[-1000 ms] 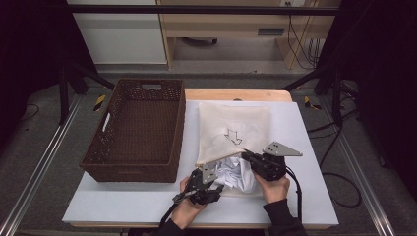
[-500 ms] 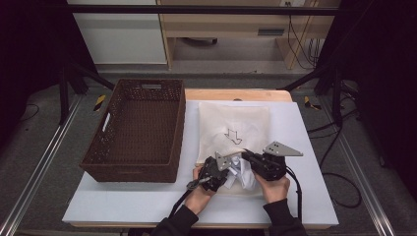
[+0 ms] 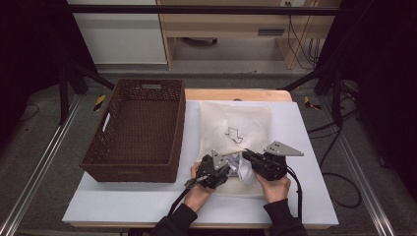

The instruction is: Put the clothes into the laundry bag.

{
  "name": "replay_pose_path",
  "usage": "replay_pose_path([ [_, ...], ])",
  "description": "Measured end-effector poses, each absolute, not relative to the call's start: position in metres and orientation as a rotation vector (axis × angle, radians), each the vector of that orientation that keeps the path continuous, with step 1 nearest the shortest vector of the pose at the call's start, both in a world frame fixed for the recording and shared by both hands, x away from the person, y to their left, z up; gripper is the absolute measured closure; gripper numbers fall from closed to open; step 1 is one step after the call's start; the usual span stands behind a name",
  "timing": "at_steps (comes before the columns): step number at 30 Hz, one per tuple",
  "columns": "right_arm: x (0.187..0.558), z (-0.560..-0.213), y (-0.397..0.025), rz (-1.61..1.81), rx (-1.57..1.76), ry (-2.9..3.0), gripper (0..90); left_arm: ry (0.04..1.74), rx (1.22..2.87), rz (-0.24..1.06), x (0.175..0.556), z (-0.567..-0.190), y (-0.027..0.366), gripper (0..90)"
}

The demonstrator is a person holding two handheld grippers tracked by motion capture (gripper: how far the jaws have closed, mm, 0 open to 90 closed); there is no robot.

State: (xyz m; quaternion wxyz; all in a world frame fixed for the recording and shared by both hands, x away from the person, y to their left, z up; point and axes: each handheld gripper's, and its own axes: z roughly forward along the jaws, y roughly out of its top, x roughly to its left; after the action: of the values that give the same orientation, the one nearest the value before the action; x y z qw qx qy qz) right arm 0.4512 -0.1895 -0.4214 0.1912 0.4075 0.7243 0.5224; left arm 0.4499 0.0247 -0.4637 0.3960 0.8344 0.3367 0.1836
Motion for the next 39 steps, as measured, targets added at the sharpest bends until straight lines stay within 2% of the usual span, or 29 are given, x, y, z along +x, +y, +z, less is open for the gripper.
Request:
replay_pose_path([
  [5, 0.452, -0.422, -0.189, 1.459, 1.141, 2.04, 87.2, 0.767, 2.073, 0.376, 0.427, -0.449, 0.031, 47.3],
  [9, 0.451, -0.422, -0.19, 1.457, 1.142, 2.04, 87.2, 0.705, 2.098, 0.354, 0.415, -0.45, 0.017, 45.6],
  [14, 0.451, -0.421, -0.19, 1.466, 1.148, 2.035, 87.2, 0.725, 2.116, 0.32, 0.42, -0.462, -0.001, 45.8],
  [15, 0.452, -0.422, -0.19, 1.467, 1.147, 2.036, 87.2, 0.726, 2.114, 0.328, 0.421, -0.464, -0.005, 48.2],
  [17, 0.452, -0.422, -0.189, 1.466, 1.147, 2.036, 87.3, 0.735, 2.119, 0.35, 0.426, -0.467, -0.013, 60.1],
  [22, 0.452, -0.422, -0.189, 1.468, 1.148, 2.037, 87.3, 0.772, 2.116, 0.349, 0.441, -0.475, -0.026, 82.0],
  [26, 0.452, -0.422, -0.19, 1.472, 1.148, 2.037, 87.3, 0.784, 2.106, 0.381, 0.455, -0.477, -0.03, 87.3],
  [32, 0.452, -0.421, -0.191, 1.47, 1.153, 2.033, 87.2, 0.809, 2.071, 0.454, 0.47, -0.482, -0.035, 86.5],
  [34, 0.452, -0.421, -0.191, 1.473, 1.161, 2.026, 87.2, 0.82, 2.053, 0.421, 0.471, -0.483, -0.032, 84.9],
  [39, 0.452, -0.422, -0.192, 1.477, 1.168, 2.026, 87.1, 0.785, 2.066, 0.372, 0.456, -0.471, -0.017, 70.1],
])
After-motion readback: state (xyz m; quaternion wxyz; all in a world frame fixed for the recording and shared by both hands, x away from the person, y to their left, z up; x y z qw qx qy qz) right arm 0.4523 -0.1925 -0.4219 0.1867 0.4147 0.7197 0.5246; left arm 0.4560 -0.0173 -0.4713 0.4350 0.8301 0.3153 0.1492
